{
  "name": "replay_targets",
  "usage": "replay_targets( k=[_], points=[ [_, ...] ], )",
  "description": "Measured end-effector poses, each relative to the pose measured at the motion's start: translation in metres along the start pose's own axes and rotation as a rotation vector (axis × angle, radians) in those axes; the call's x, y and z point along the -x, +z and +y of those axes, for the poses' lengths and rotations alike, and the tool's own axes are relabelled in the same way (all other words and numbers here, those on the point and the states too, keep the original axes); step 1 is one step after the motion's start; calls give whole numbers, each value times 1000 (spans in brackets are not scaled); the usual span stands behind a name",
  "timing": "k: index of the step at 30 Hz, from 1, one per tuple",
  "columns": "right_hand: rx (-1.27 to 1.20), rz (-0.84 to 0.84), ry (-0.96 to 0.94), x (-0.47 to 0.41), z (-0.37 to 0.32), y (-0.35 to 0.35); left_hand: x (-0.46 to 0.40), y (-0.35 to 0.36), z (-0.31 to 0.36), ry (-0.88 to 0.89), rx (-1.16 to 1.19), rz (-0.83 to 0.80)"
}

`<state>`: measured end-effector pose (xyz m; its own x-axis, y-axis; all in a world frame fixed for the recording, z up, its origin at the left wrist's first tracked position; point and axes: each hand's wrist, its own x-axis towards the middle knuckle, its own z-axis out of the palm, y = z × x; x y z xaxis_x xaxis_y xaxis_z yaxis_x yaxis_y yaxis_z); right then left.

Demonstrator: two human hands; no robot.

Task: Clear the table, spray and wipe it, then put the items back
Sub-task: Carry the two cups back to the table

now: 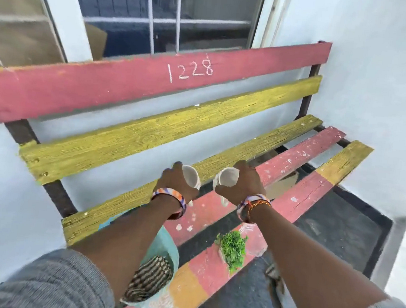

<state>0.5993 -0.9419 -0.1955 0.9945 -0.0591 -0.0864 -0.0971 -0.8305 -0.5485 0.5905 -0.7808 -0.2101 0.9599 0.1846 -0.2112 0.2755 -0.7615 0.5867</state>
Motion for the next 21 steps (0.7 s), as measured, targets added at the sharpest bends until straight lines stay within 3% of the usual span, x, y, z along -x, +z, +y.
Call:
replay_targets(
  k=[7,10,14,21],
  points=[
    [-182,136,-35,85,-80,-57,85,-106,5,194,28,149],
    [-430,163,-18,111,-111,-79,117,-144,3,234,89,220],
    [-753,69,-4,155,-149,-89,165,-189,-12,264,198,323],
    [-718,-40,-184,240,-183,-68,246,-232,-66,215,265,358]
  ],
)
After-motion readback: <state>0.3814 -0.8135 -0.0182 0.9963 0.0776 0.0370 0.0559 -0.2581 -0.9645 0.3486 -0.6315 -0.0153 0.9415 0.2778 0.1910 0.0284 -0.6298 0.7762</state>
